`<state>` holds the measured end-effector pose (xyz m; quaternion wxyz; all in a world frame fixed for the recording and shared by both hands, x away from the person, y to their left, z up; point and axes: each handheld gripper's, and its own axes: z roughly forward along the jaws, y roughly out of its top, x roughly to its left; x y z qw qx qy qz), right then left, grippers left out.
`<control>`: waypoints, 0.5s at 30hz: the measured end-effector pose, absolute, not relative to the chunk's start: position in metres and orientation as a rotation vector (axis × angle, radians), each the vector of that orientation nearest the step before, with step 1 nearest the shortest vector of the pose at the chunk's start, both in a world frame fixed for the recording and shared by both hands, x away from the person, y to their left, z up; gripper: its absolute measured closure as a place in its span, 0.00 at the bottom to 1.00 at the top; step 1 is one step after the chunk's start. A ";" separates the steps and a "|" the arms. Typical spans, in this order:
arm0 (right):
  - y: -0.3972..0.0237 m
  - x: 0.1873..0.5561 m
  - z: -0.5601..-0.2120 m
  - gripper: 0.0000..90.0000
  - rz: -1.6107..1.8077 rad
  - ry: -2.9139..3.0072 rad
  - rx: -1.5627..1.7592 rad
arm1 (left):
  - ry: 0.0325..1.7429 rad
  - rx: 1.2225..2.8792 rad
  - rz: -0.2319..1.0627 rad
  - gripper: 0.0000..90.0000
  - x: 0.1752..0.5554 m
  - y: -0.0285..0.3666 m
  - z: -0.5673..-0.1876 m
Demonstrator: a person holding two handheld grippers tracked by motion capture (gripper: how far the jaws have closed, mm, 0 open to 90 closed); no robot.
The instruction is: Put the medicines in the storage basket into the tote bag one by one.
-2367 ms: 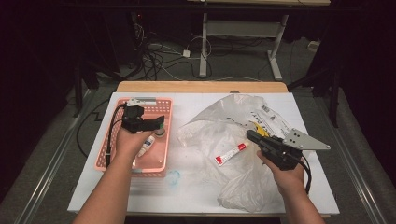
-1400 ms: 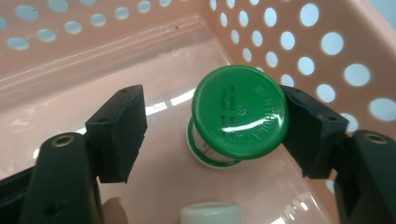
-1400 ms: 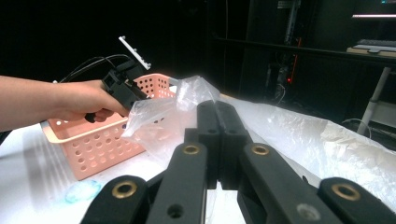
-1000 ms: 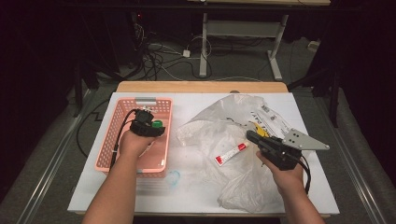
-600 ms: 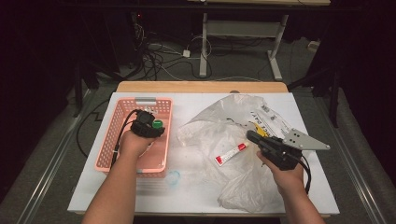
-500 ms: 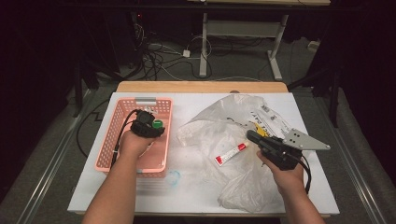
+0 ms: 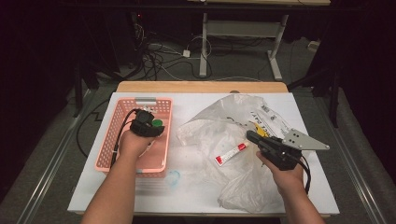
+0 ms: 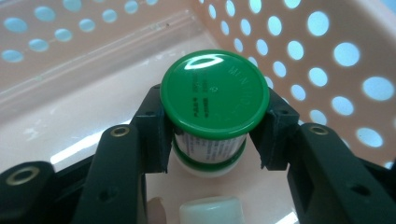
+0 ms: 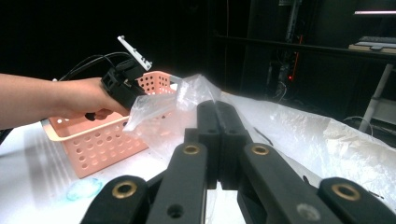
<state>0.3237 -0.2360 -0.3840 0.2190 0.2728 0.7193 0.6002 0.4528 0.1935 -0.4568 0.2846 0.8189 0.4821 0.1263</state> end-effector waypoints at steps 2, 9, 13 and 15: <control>-0.237 0.323 -0.383 1.00 1.664 1.988 0.757 | 1.288 2.176 0.348 0.58 0.452 0.194 -0.454; -0.239 0.324 -0.383 1.00 1.667 1.978 0.758 | 1.276 2.141 0.376 0.59 0.448 0.198 -0.445; -0.238 0.323 -0.382 1.00 1.667 1.977 0.758 | 1.266 2.140 0.379 0.59 0.447 0.198 -0.444; -0.238 0.323 -0.382 1.00 1.665 1.977 0.755 | 1.260 2.141 0.382 0.59 0.447 0.197 -0.444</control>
